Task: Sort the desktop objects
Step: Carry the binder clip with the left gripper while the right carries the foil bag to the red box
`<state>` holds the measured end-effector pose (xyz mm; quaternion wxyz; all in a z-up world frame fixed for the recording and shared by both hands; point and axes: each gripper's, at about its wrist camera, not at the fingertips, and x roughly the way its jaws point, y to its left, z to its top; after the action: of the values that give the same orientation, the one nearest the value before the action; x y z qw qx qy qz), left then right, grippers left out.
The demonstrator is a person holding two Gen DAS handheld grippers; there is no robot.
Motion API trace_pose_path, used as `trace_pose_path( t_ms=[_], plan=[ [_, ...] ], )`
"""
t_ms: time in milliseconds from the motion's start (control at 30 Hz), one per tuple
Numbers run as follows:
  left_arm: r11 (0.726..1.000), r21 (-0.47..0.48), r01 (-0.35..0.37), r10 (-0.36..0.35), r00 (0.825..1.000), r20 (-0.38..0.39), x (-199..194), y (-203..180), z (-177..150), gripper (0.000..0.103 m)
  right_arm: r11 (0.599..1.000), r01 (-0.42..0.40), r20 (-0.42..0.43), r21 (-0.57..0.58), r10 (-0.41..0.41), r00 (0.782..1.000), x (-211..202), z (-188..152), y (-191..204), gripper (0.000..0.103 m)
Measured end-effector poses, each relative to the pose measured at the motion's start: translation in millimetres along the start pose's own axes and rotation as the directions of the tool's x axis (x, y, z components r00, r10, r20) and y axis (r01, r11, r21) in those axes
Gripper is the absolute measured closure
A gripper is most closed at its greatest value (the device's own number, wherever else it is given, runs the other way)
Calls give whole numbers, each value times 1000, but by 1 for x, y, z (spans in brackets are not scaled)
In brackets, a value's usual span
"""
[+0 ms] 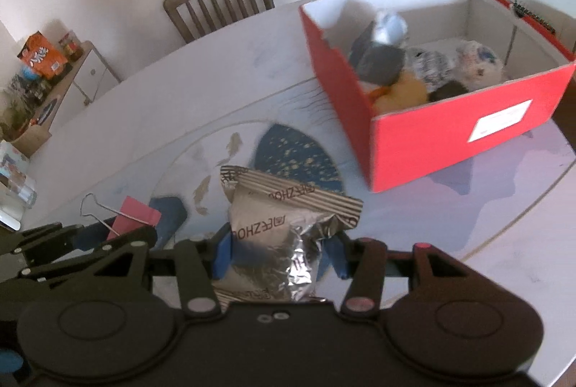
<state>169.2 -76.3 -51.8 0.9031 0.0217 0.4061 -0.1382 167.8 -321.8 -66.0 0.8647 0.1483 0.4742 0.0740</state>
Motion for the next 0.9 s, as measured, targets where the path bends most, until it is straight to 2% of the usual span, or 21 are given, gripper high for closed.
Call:
trace_pose_path(
  t_ms=[400,900],
  plan=[
    [997,49,58,-60,997,43,-2,-70,35,73,1000,-18,61,-16,19,998,-51,19,-52,51],
    [992,108,72,-83,992,100,20,-146,85,73,1000,-2,131,-17,4,991,-80,60,-129,51]
  ],
)
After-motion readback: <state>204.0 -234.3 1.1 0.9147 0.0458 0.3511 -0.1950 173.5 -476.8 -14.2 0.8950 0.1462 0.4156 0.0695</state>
